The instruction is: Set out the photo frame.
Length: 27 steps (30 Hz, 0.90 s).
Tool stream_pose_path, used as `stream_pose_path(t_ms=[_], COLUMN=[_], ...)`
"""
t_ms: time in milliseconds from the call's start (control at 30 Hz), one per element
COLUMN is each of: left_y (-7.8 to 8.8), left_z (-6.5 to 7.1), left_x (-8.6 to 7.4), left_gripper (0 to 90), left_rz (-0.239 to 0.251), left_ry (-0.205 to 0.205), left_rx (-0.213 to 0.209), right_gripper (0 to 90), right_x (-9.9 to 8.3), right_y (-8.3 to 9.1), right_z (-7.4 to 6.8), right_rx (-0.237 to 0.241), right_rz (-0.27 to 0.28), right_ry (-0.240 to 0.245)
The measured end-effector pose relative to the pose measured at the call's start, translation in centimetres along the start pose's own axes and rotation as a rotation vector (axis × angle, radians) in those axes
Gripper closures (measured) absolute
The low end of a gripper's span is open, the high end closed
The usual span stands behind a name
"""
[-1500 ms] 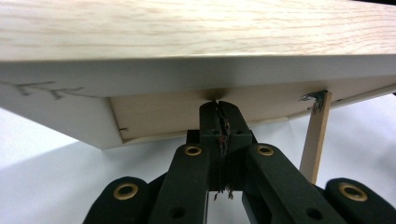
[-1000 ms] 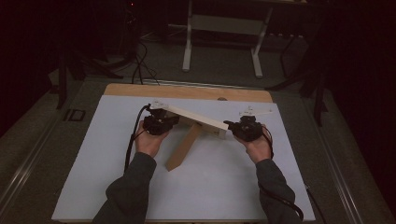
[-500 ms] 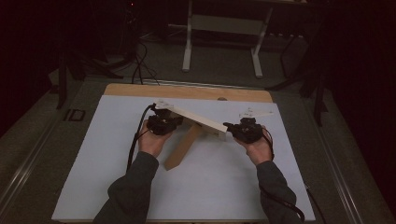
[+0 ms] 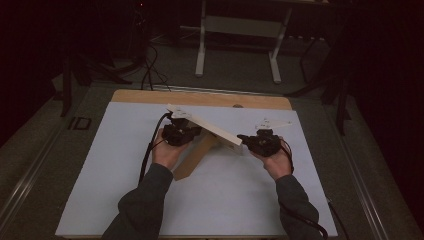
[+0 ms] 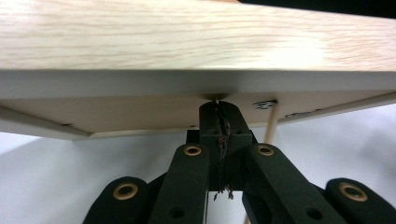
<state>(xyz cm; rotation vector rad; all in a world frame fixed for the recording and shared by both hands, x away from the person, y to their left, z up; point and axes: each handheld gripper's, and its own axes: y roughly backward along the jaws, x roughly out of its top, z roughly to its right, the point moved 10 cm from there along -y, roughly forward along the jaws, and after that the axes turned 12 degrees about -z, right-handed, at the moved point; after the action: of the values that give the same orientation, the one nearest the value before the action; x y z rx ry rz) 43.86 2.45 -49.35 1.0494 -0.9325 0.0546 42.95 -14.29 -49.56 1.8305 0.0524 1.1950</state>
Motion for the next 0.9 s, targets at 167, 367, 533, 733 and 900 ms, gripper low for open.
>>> stream_pose_path(t_ms=[167, 367, 533, 733, 900], left_y=[0.1, 0.3, 0.3, 0.3, 0.3], left_z=[0.9, 2.1, 2.5, 3.0, 3.4], left_x=[0.2, 0.4, 0.4, 0.4, 0.4], left_gripper=[89.9, 89.8, 89.9, 89.8, 89.8], left_rz=[-0.003, -0.004, -0.009, -0.010, -0.011], left_ry=[-0.038, -0.088, -0.101, -0.108, -0.113], left_rx=[-0.011, -0.028, -0.031, -0.044, -0.052], right_gripper=[90.0, 90.0, 90.0, 90.0, 90.0], right_x=[-0.1, -0.1, -0.2, -0.3, -0.3], right_y=[-0.1, -0.1, -0.1, -0.1, -0.1], right_z=[-0.5, -1.1, -1.3, -1.8, -2.1], right_rx=[0.013, 0.026, 0.032, 0.045, 0.043], right_rz=[-0.002, -0.002, -0.005, -0.011, -0.013], right_ry=[0.014, 0.029, 0.037, 0.057, 0.070])
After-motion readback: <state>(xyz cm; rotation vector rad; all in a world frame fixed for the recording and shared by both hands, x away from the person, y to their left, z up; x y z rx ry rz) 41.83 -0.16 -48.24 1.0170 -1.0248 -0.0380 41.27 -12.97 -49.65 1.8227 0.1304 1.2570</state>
